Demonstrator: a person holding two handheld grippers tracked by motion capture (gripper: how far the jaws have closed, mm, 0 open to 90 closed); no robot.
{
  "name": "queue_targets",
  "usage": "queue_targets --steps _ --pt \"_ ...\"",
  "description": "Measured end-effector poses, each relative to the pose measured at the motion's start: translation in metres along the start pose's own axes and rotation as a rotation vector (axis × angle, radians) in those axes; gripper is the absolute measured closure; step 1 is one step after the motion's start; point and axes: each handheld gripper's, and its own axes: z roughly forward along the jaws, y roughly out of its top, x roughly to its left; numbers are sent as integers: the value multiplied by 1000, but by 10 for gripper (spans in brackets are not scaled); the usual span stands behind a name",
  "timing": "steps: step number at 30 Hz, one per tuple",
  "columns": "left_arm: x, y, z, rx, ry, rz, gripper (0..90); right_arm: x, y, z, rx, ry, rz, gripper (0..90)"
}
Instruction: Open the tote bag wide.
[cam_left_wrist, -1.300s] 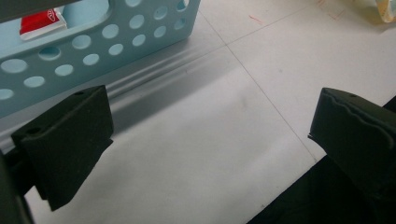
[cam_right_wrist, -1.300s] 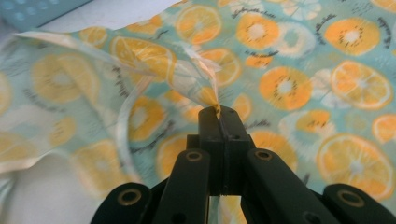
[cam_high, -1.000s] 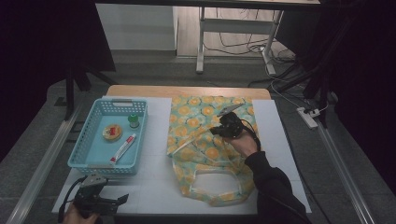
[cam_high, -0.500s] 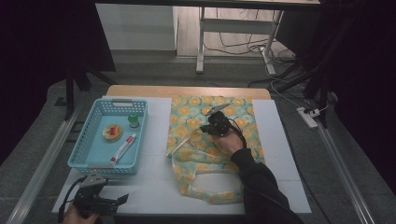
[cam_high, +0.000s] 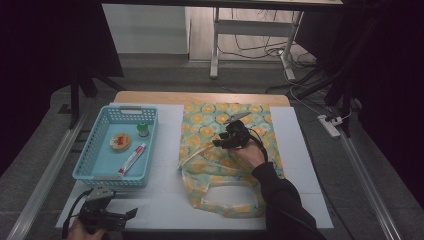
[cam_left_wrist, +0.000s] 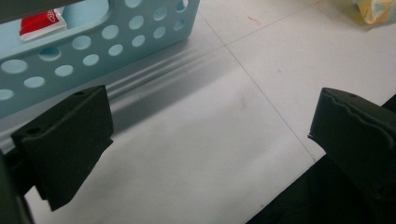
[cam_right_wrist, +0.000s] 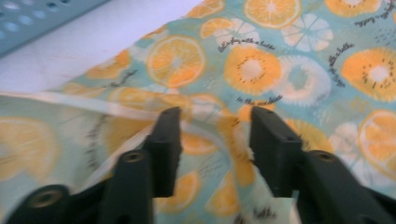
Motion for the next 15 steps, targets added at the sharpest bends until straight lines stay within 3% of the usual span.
queue_targets --steps 8,11,15 --pt "0 0 0 1 0 -4 0 11 -11 -24 4 25 -2 287" --pt "0 0 0 0 0 -5 0 21 -19 -37 21 14 -13 173" --pt "0 0 0 1 0 -4 0 27 -28 -46 34 13 -3 102"
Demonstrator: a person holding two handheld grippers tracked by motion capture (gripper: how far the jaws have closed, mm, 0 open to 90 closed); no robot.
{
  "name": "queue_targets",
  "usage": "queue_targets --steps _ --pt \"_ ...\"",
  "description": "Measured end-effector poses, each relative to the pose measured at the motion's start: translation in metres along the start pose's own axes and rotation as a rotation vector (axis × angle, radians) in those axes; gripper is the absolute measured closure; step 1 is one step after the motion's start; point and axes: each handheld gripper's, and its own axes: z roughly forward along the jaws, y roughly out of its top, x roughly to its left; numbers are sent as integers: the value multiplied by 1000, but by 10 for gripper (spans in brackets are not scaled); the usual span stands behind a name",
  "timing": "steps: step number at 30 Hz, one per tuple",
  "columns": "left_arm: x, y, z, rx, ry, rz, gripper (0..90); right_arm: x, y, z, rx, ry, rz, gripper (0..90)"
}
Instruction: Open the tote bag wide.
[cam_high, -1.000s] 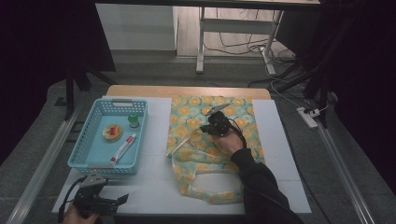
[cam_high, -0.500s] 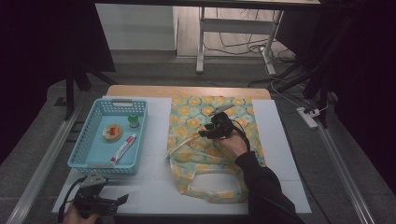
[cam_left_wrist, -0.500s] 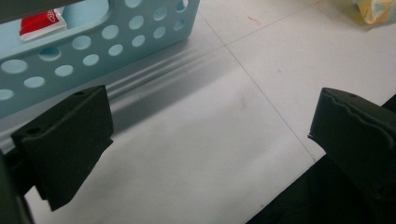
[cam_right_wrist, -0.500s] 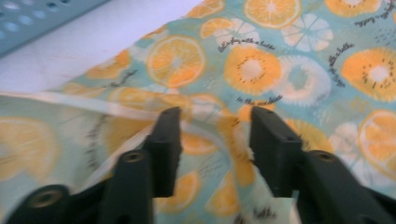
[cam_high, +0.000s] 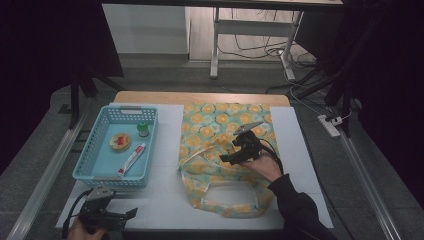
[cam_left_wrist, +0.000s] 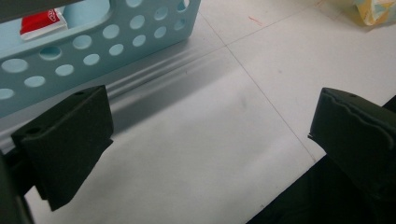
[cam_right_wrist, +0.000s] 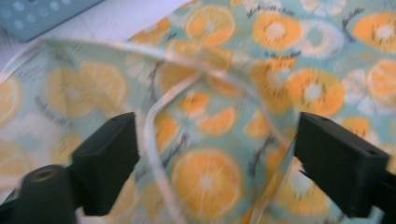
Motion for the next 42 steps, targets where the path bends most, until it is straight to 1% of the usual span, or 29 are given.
queue_targets --steps 4,6,7,8,9,10,11,16,18,19,21,22,23,25,26,27,28,30,31,32,33,35,36,39,42 --pt "0 0 0 1 0 -1 0 5 -14 -10 31 -4 -2 53" --pt "0 0 0 1 1 -1 0 7 -22 -13 45 -14 -7 49" --pt "0 0 0 1 1 -1 0 9 -31 -15 64 -17 -10 48" --pt "0 0 0 1 1 0 0 9 -35 -15 76 -21 -14 48" --pt "0 0 0 1 1 0 0 9 -35 -15 76 -21 -14 48" --pt "0 0 0 1 1 0 0 9 -40 -15 89 -30 -20 49" --pt "0 0 0 1 1 0 0 8 -48 -14 110 -47 -25 59" --pt "0 0 0 1 1 1 0 2 -64 -9 162 -89 -26 80" --pt "0 0 0 1 1 2 0 3 -69 -6 182 -109 -48 84" --pt "0 0 0 1 1 2 0 4 -70 -6 175 -118 -68 94" --pt "0 0 0 1 1 4 0 5 -70 -7 169 -118 -76 157" --pt "0 0 0 1 1 4 0 5 -70 -7 169 -118 -76 157" --pt "0 0 0 1 1 2 0 7 -70 -9 162 -106 -97 263" --pt "0 0 0 1 1 2 0 9 -70 -10 156 -93 -109 373" --pt "0 0 0 2 0 2 0 10 -69 -11 158 -91 -115 443" --pt "0 0 0 3 0 4 0 10 -69 -11 158 -91 -115 443" --pt "0 0 0 3 1 5 0 11 -68 -12 163 -84 -122 546" --pt "0 0 0 2 2 5 0 13 -67 -12 166 -73 -131 669" --pt "0 0 0 4 0 4 0 14 -67 -12 164 -71 -137 747" --pt "0 0 0 4 0 4 0 14 -67 -12 164 -71 -137 747" --pt "0 0 0 4 0 4 0 16 -66 -13 173 -76 -166 887" --pt "0 0 0 1 0 2 0 16 -65 -13 175 -75 -161 895" --pt "0 0 0 2 -1 1 0 13 -64 -13 179 -60 -130 900" --pt "0 0 0 2 -2 0 0 11 -62 -13 171 -50 -109 900" --pt "0 0 0 2 -1 0 0 9 -56 -18 127 -42 -97 900"
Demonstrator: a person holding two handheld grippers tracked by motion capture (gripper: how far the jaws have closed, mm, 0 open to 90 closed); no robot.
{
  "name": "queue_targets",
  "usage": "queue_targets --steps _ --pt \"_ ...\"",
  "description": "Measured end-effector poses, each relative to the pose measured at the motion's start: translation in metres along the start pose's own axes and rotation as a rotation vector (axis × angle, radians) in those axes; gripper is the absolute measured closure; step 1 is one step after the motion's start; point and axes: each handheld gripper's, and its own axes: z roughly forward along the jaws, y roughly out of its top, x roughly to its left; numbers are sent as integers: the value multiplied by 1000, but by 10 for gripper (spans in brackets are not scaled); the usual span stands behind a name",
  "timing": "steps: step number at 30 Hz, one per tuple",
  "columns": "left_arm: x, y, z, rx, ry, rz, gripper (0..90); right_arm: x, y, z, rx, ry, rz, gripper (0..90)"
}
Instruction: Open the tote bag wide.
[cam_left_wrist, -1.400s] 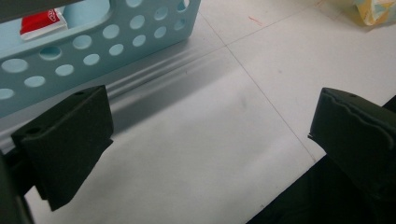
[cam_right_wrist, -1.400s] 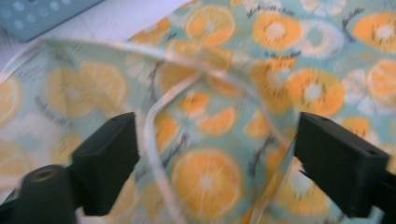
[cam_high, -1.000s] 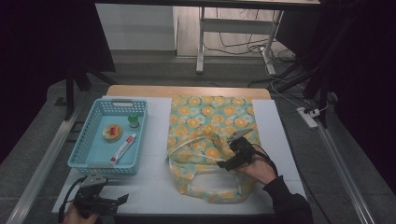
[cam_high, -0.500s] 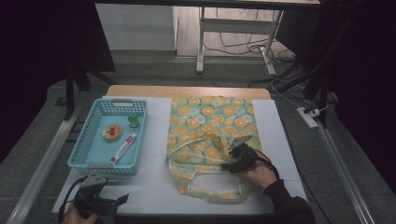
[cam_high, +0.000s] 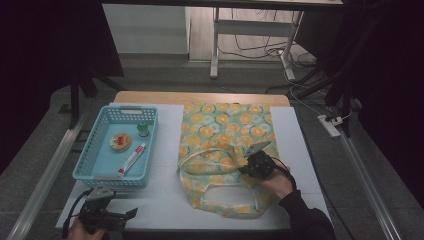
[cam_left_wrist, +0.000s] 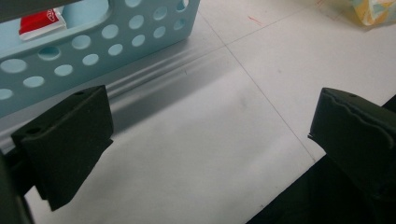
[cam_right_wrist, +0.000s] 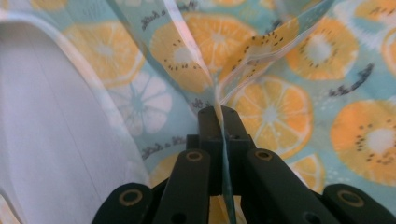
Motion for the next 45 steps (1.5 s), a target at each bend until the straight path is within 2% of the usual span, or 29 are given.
queue_targets --steps 1,3,4,10,16,19,22,24,29,37,45 --pt "0 0 0 0 0 -1 0 0 0 0 0 0 0 900" --pt "0 0 0 0 -1 -3 0 -1 7 -6 -54 18 11 900" --pt "0 0 0 0 -1 -3 0 -1 7 -6 -54 18 11 900" --pt "1 0 0 0 -3 -7 0 -1 31 -17 -148 56 48 900" --pt "1 0 0 0 -2 -8 0 0 48 -21 -186 66 36 900" --pt "1 0 0 -1 -2 -8 0 1 66 -24 -216 68 15 900" --pt "1 0 0 -3 -3 -9 0 1 75 -25 -229 67 6 900" --pt "1 0 0 -3 -4 -9 0 -1 87 -27 -247 72 22 900" --pt "1 0 0 -3 -5 -9 0 -6 101 -24 -262 81 28 900" --pt "2 0 0 -2 -5 -11 0 -11 113 -23 -272 71 23 900" --pt "2 0 0 -2 -3 -15 0 -10 125 -28 -293 61 12 900"
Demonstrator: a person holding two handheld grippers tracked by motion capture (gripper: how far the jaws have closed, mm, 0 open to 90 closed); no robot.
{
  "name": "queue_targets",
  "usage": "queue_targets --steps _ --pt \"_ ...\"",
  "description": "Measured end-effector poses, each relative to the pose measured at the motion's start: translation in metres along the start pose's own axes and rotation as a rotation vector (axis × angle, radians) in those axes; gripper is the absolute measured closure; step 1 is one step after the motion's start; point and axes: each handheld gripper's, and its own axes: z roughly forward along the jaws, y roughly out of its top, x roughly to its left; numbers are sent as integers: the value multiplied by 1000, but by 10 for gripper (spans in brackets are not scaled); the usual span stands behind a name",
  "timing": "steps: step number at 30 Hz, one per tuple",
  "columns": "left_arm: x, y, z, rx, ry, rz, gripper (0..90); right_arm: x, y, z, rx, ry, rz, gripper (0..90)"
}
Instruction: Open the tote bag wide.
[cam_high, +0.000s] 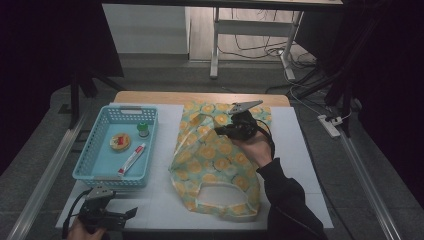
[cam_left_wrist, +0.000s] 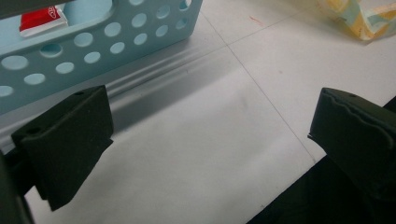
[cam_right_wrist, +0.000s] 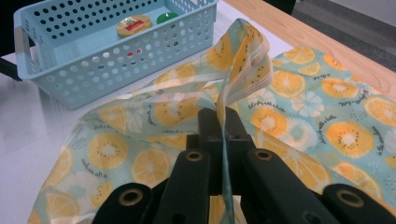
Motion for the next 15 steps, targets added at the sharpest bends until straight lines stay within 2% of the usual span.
queue_targets --steps 15 --pt "1 0 -1 -8 -10 -8 0 -3 2 -3 -30 12 7 900"
